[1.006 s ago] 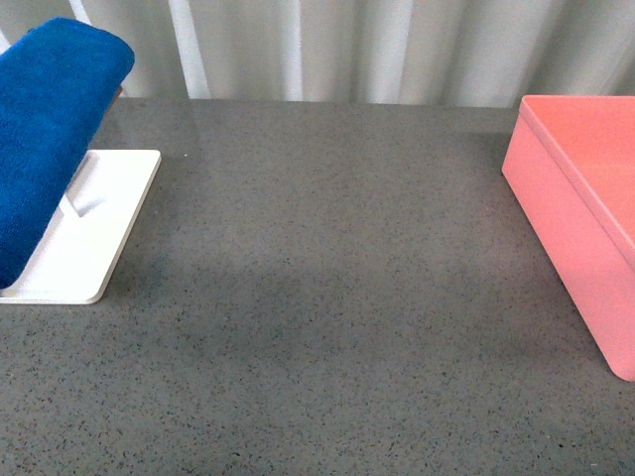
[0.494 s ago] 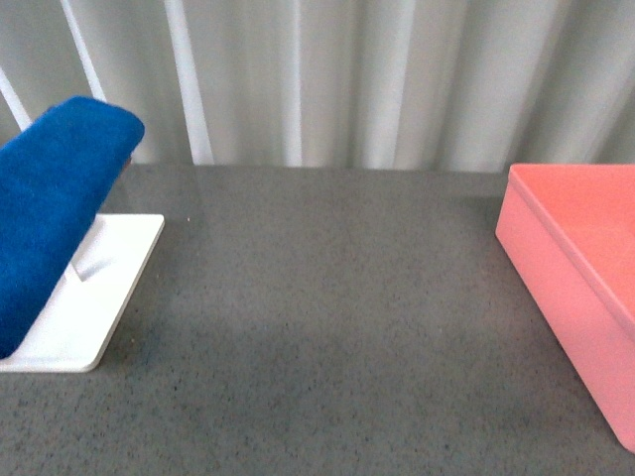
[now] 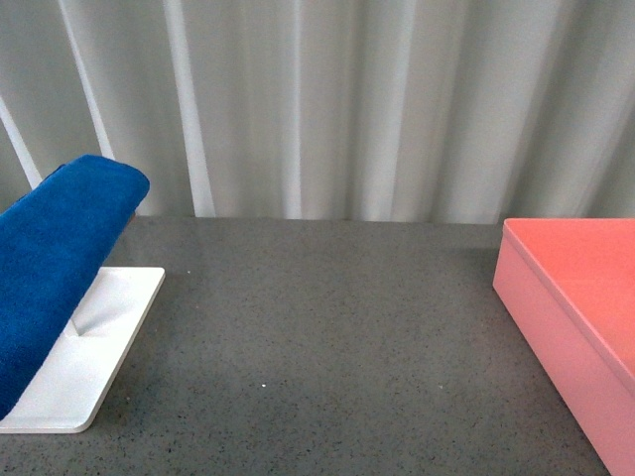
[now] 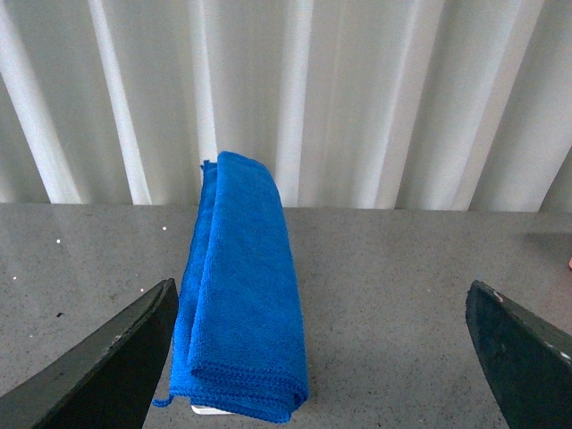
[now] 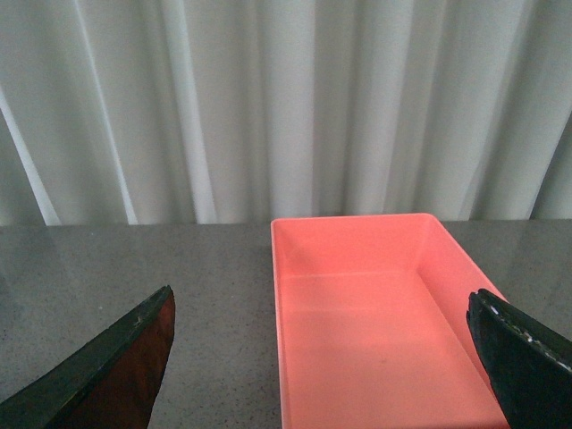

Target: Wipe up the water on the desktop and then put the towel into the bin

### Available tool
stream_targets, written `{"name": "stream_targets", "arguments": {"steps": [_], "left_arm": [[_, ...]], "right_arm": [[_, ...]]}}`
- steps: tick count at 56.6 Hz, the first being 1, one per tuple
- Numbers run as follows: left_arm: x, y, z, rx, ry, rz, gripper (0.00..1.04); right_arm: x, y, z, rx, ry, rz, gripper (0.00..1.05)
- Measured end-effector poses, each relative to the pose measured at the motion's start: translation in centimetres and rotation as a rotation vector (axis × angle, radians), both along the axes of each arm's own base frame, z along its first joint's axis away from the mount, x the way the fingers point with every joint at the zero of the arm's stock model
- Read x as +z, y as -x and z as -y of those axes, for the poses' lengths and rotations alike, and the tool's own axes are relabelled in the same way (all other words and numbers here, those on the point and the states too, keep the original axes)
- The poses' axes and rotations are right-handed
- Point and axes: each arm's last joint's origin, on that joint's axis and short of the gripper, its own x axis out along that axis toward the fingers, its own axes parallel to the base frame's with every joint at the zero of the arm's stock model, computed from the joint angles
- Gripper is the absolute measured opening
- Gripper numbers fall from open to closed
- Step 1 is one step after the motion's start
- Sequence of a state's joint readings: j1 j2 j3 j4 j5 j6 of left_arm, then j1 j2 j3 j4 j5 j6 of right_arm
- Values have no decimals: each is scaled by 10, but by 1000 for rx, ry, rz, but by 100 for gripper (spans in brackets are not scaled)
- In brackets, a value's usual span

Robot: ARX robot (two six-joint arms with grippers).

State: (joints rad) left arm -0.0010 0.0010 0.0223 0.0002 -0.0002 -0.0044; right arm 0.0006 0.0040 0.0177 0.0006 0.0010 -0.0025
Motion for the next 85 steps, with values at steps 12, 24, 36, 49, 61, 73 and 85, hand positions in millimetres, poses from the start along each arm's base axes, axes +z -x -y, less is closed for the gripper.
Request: {"name": "stream_targets", "arguments": {"steps": [12,24,36,49,61,73,85], "left_arm": [[-2,-1,0,78,28,-31,98],[12,-28,7,225,85,-65,98],[50,-99,7,70,-16,-130,98],[50,-188,-10,57,-58,-317,98],[41,-243,-21,54,-141,-415,98],[22,-283,-37,67,-208,-565,98],[24,-298,-43,78,-203,-573,98]], "right_arm": [[0,0,0,0,0,0,98],[0,0,0,0,0,0,98],[0,0,0,-1,0,0,98],[0,0,0,0,0,0,98],[0,0,0,0,0,0,98],[0,0,0,0,0,0,98],[0,0,0,-1,0,0,98]]}}
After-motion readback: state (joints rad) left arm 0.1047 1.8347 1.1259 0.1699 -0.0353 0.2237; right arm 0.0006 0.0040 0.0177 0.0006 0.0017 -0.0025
